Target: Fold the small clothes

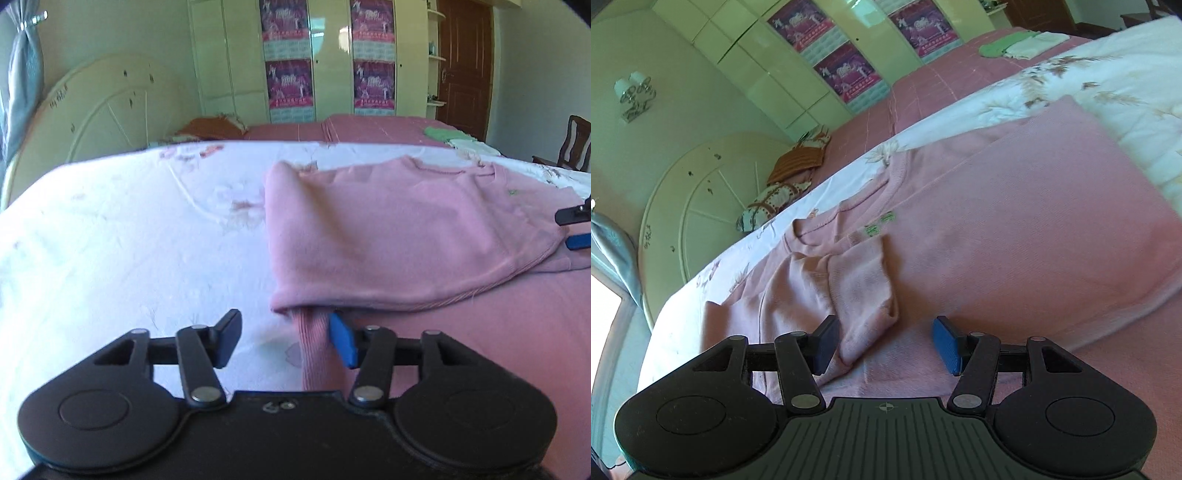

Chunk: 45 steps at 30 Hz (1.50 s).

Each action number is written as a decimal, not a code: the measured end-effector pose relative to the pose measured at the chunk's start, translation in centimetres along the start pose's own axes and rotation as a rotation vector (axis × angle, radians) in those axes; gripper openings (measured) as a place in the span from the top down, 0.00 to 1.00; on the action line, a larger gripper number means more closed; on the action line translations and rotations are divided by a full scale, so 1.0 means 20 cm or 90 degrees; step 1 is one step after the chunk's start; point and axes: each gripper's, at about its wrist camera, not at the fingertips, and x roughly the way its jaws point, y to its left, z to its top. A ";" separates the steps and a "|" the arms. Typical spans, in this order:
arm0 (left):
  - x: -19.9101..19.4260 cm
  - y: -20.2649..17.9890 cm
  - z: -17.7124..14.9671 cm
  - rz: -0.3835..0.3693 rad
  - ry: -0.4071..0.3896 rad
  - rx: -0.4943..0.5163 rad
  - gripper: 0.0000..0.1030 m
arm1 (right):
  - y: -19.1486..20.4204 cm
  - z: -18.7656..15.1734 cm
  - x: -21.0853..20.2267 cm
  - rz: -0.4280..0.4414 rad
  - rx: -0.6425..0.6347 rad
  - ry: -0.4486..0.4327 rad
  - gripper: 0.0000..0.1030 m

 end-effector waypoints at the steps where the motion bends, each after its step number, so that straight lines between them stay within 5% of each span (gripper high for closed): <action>1: 0.01 0.01 0.01 -0.003 -0.005 0.000 0.53 | 0.02 0.00 0.02 -0.002 -0.009 0.004 0.46; 3: 0.05 0.01 0.03 -0.009 -0.012 -0.001 0.60 | 0.08 0.01 0.08 -0.018 -0.032 0.025 0.83; 5: 0.08 0.03 0.05 -0.005 -0.012 -0.020 0.75 | 0.12 0.01 0.12 -0.040 -0.057 0.028 0.95; 14: 0.14 0.07 0.05 -0.047 0.003 -0.036 0.85 | 0.28 -0.01 -0.14 -0.064 -0.171 -0.090 0.95; 20: 0.14 0.06 0.03 -0.053 0.010 -0.021 0.86 | 0.10 -0.09 0.01 -0.121 -0.131 -0.012 0.95; 22: 0.11 0.06 0.03 -0.061 0.012 0.009 0.79 | 0.09 -0.10 0.00 -0.114 -0.122 -0.010 0.95; 23: 0.08 0.06 0.03 -0.061 0.010 0.023 0.65 | 0.09 -0.10 -0.01 -0.112 -0.120 -0.013 0.94; 25: -0.01 0.10 0.03 -0.064 -0.029 0.038 0.48 | 0.10 -0.08 -0.07 -0.113 -0.125 -0.034 0.78; 26: -0.03 0.12 0.05 -0.067 -0.043 0.035 0.46 | 0.10 -0.07 -0.11 -0.115 -0.133 -0.062 0.49; 28: -0.02 0.15 0.12 -0.076 -0.056 0.018 0.47 | 0.08 -0.01 -0.15 -0.095 -0.137 -0.088 0.43; 32: 0.12 0.08 0.27 -0.101 -0.078 0.025 0.49 | 0.02 0.14 -0.04 -0.077 -0.088 -0.066 0.44; 36: 0.28 0.00 0.37 -0.136 -0.068 0.022 0.50 | -0.03 0.22 0.10 -0.060 -0.063 -0.026 0.61; 41: 0.42 -0.08 0.40 -0.152 -0.044 0.019 0.50 | -0.03 0.22 0.19 -0.057 -0.085 0.002 0.66; 42: 0.44 -0.08 0.41 -0.153 -0.041 0.016 0.50 | -0.02 0.22 0.19 -0.054 -0.095 0.003 0.87; 43: 0.46 -0.08 0.41 -0.153 -0.039 0.015 0.50 | 0.01 0.21 0.20 -0.051 -0.115 0.007 0.96; 45: 0.46 -0.07 0.42 -0.151 -0.044 0.018 0.49 | 0.05 0.19 0.18 -0.064 -0.164 -0.010 0.96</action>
